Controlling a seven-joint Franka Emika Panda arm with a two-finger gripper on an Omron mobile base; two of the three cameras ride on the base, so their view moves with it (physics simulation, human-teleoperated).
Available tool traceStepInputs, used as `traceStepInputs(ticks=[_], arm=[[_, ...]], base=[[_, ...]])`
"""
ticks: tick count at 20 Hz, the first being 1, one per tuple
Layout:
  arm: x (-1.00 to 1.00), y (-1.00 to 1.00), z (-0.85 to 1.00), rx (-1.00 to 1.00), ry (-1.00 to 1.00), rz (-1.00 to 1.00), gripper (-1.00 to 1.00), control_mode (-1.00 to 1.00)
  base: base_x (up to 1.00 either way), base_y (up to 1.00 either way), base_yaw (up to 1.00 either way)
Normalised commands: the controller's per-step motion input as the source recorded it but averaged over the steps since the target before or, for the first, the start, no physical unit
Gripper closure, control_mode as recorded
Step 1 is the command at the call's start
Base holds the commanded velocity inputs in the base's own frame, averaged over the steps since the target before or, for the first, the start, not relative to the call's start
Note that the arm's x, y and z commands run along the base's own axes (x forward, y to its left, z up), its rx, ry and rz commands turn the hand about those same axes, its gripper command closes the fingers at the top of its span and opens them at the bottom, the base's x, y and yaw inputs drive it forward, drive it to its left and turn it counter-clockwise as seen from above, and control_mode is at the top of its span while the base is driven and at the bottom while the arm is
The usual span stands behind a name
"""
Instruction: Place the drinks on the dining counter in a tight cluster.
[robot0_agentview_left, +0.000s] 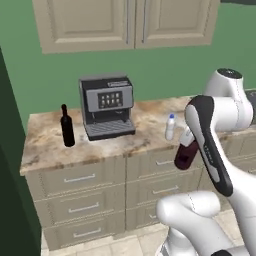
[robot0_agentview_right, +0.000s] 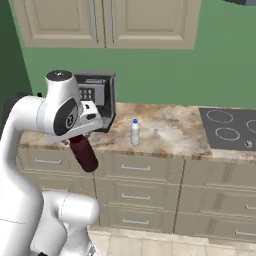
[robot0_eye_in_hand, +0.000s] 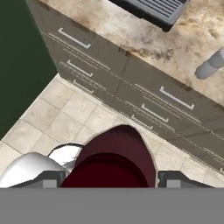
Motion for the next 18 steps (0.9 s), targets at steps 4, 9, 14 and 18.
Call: traceStepInputs(ticks=[4, 9, 14, 18], arm=[[0.00, 0.00, 0.00, 0.00, 0.00, 0.00, 1.00, 1.00], [0.00, 0.00, 0.00, 0.00, 0.00, 0.00, 1.00, 1.00], [0.00, 0.00, 0.00, 0.00, 0.00, 0.00, 1.00, 1.00], [0.00, 0.00, 0.00, 0.00, 0.00, 0.00, 1.00, 1.00]], base=[[0.00, 0.01, -0.88], [0.00, 0.05, -0.85], [0.00, 0.13, -0.87], [0.07, 0.24, -0.88]])
